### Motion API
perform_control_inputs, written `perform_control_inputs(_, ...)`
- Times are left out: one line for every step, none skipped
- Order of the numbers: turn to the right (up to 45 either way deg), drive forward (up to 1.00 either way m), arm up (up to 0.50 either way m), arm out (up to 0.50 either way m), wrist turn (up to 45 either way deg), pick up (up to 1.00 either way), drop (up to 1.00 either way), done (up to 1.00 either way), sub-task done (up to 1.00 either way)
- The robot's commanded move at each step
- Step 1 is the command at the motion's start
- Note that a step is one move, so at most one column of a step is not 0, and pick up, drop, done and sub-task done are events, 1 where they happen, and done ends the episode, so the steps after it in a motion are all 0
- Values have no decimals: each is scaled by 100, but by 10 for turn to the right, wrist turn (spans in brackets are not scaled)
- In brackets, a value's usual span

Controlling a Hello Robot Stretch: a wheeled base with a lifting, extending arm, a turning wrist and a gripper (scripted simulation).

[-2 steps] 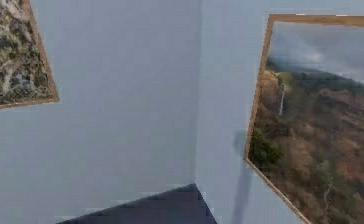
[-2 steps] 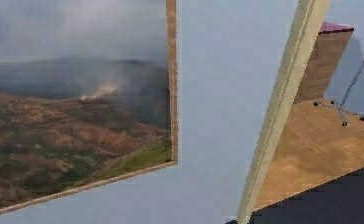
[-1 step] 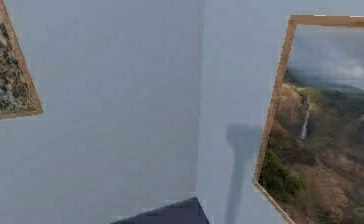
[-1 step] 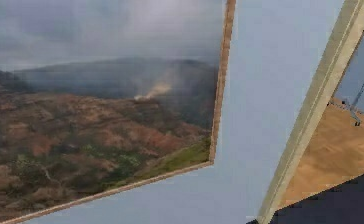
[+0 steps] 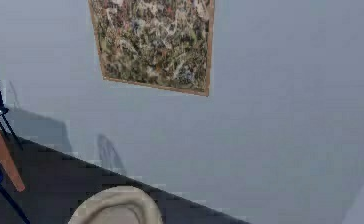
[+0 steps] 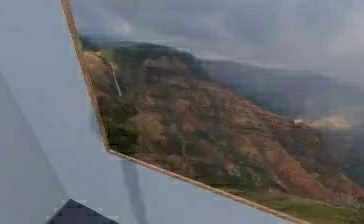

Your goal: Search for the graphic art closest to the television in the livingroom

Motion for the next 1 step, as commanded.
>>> perform_control_inputs(-450,0,0,0,0,0,0,0,0)
